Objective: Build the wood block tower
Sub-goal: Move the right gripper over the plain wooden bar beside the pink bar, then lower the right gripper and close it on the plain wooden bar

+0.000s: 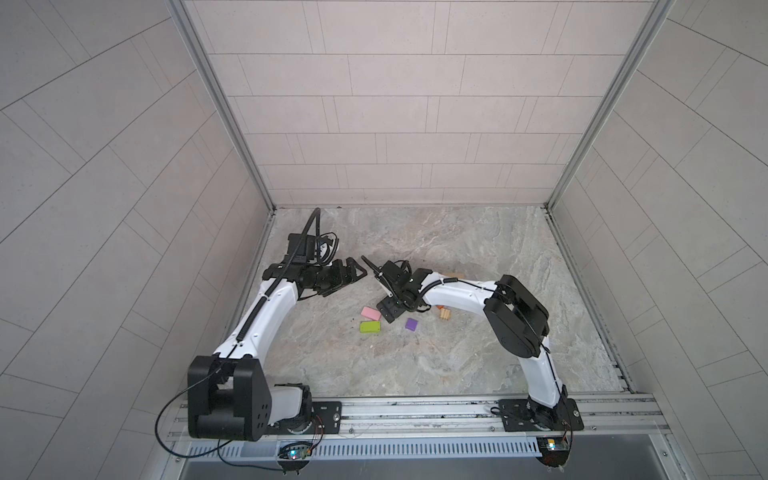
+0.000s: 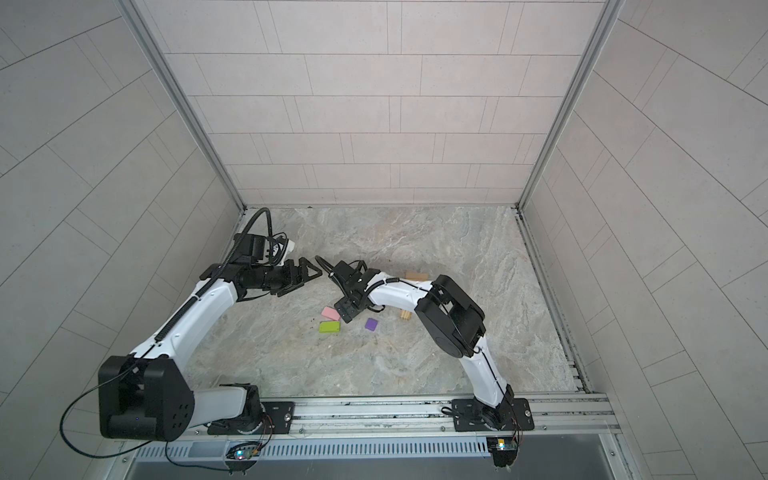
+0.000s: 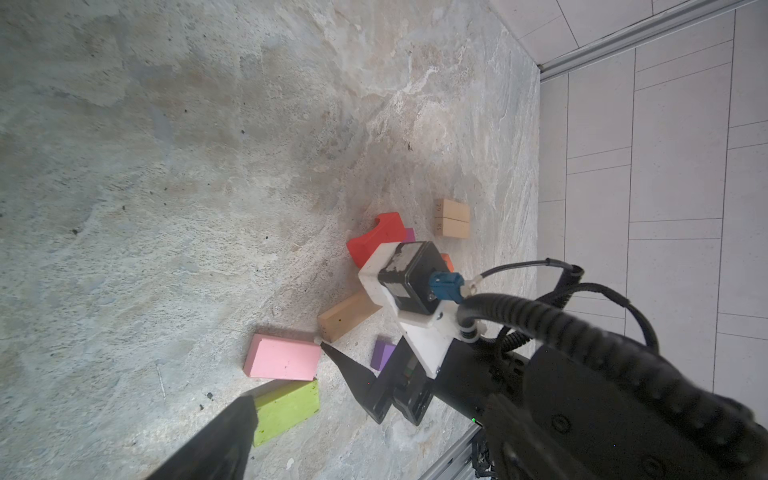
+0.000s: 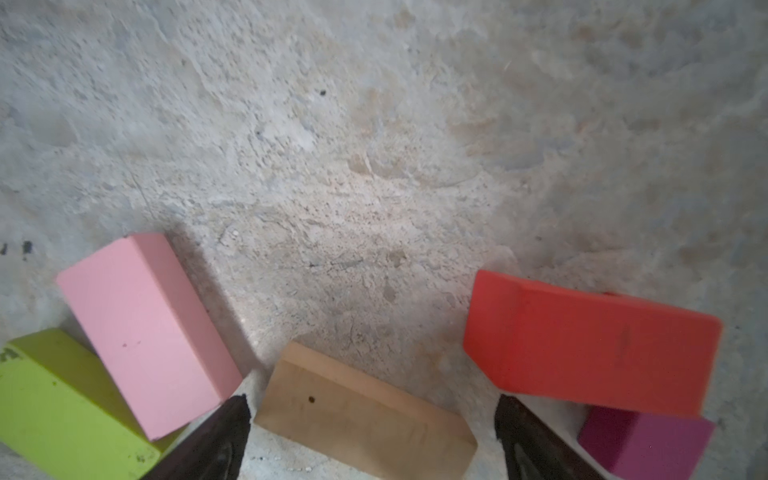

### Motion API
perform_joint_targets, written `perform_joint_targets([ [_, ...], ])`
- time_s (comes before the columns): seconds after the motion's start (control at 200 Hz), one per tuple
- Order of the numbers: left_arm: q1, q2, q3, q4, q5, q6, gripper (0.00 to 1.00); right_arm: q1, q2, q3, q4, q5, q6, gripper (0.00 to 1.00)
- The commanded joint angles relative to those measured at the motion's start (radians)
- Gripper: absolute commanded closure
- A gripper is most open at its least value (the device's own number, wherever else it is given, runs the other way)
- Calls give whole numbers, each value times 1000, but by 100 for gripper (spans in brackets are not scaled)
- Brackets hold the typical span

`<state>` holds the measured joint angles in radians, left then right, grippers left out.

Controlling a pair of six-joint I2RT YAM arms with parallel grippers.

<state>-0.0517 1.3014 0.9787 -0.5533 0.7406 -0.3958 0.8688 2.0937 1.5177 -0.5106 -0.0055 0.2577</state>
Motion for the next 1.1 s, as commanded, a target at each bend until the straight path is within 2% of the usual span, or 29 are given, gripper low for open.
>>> perform_joint_targets([
  [0.0,8,-8,-15,3,8,0,8,6,20,25,-38,22,-7,8],
  [0.295,9,-10,-15,1,8,2,8,11,-3,12,-65,44,50,8],
  [0.345,10,-11,-16,1,8,1,8,10,-3,20,-90,52,81,2],
  [0.385,8,-11,-17,1,8,3,8,10,-4,25,-102,47,105,1],
  [0.545,8,-22,-15,0,7,2,8,10,15,69,-191,66,236,1],
  [0.736,10,-32,-16,2,7,2,8,10,31,89,-216,52,346,1],
  [0.951,9,-34,-15,3,7,0,8,11,54,119,-208,13,440,5],
  [1.096,11,-42,-17,2,-1,3,8,18,79,154,-216,28,443,7],
])
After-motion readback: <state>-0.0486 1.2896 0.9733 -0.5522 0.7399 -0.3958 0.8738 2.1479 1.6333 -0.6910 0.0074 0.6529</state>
